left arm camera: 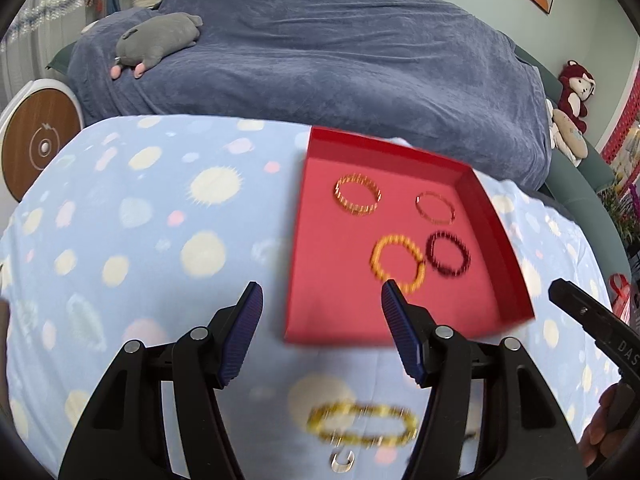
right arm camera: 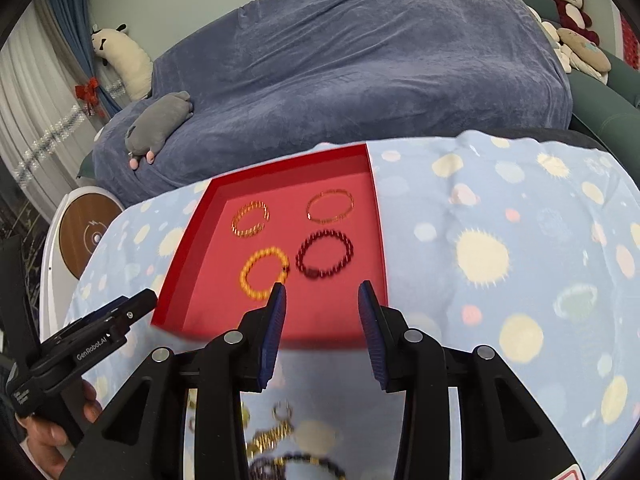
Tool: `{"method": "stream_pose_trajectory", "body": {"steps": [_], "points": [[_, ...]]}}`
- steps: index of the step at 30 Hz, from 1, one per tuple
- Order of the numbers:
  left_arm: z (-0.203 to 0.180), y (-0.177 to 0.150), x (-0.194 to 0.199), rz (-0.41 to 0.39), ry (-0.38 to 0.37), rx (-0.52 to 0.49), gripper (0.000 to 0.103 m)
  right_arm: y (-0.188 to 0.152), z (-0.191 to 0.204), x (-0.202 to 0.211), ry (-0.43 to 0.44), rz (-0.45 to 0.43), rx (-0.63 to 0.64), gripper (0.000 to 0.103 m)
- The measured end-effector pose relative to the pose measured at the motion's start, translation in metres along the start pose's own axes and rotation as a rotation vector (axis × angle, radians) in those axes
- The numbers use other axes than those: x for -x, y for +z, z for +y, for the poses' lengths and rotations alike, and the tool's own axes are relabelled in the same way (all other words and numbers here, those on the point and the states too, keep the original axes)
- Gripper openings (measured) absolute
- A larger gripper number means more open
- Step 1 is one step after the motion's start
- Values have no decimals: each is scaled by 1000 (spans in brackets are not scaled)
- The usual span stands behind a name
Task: Organize jewelry
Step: 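Withdraw both tools from the box toward the remaining bracelets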
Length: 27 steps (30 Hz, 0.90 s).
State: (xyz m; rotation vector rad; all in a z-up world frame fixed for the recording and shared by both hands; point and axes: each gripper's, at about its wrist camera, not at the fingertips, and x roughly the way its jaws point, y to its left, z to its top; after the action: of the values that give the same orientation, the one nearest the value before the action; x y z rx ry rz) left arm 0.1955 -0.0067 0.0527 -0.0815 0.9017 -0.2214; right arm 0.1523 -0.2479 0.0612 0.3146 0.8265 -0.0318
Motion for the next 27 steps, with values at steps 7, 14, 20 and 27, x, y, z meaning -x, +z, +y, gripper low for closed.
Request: {"method": "stream_pose_trajectory", "body": {"steps": [7, 14, 20, 27], "points": [[15, -52, 26, 41, 20, 19, 59, -50, -6, 30, -10, 36, -32, 37], [20, -95, 36, 94, 36, 30, 59, -98, -7, 43, -24, 87, -42, 37], [19, -118, 43, 99, 39, 25, 59, -129, -9, 41, -40, 129, -48, 37], [16, -133, 44, 110, 34, 21, 59, -137, -10, 29, -59, 149, -33, 37]]}}
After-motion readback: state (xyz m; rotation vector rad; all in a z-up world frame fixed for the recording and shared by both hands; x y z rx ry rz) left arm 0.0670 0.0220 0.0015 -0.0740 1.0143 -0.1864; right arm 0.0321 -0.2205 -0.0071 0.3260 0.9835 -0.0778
